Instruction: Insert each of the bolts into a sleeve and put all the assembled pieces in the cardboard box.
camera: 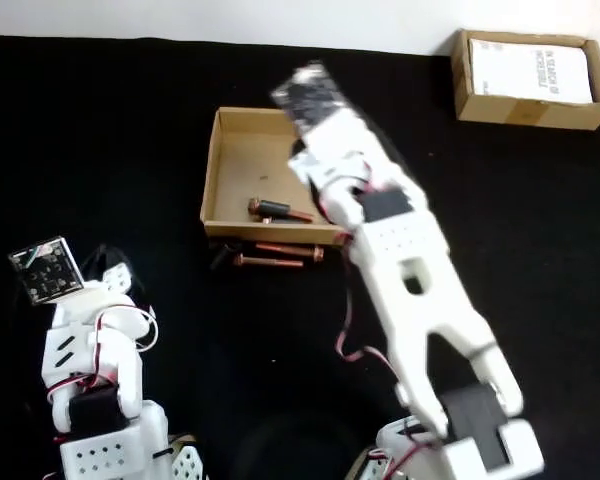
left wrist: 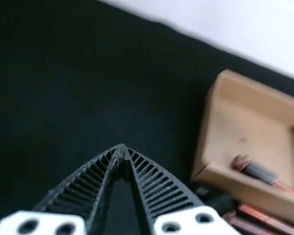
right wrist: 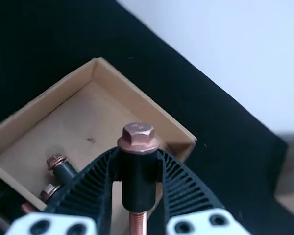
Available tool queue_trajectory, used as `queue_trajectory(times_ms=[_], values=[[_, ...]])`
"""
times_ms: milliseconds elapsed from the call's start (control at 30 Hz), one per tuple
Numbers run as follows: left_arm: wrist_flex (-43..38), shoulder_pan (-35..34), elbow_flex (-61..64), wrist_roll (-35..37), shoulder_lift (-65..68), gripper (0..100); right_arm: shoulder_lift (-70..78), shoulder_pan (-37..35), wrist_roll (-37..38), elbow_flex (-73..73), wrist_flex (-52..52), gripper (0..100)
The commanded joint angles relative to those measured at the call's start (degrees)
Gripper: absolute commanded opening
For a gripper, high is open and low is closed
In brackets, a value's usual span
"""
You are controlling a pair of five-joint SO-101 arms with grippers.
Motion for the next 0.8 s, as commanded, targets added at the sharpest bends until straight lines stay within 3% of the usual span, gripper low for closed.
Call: queue_trajectory(times_ms=[0, 233, 400, 567, 667, 767], values=[[-1.4, -2.6, 4.4, -0.4, -0.7, 1, 7.7, -2.1, 8.2, -8.0, -0.4, 0.7], [2.4, -3.1, 4.6, -0.4, -0.7, 1, 23.0, -2.2, 18.1, -14.5, -0.4, 0.7], [3.4, -2.9, 4.6, -0.4, -0.7, 1, 27.7, -3.4, 17.8, -14.9, 0.6, 3.5], [3.6, -2.9, 4.6, -0.4, -0.7, 1, 27.7, -5.6, 17.8, -15.4, 8.0, 20.5], [3.7, -2.9, 4.6, -0.4, -0.7, 1, 26.2, -5.9, 17.1, -15.5, 11.5, 20.3], [3.7, -2.9, 4.6, -0.4, -0.7, 1, 20.8, -6.6, 10.5, -15.0, 14.3, 17.2]])
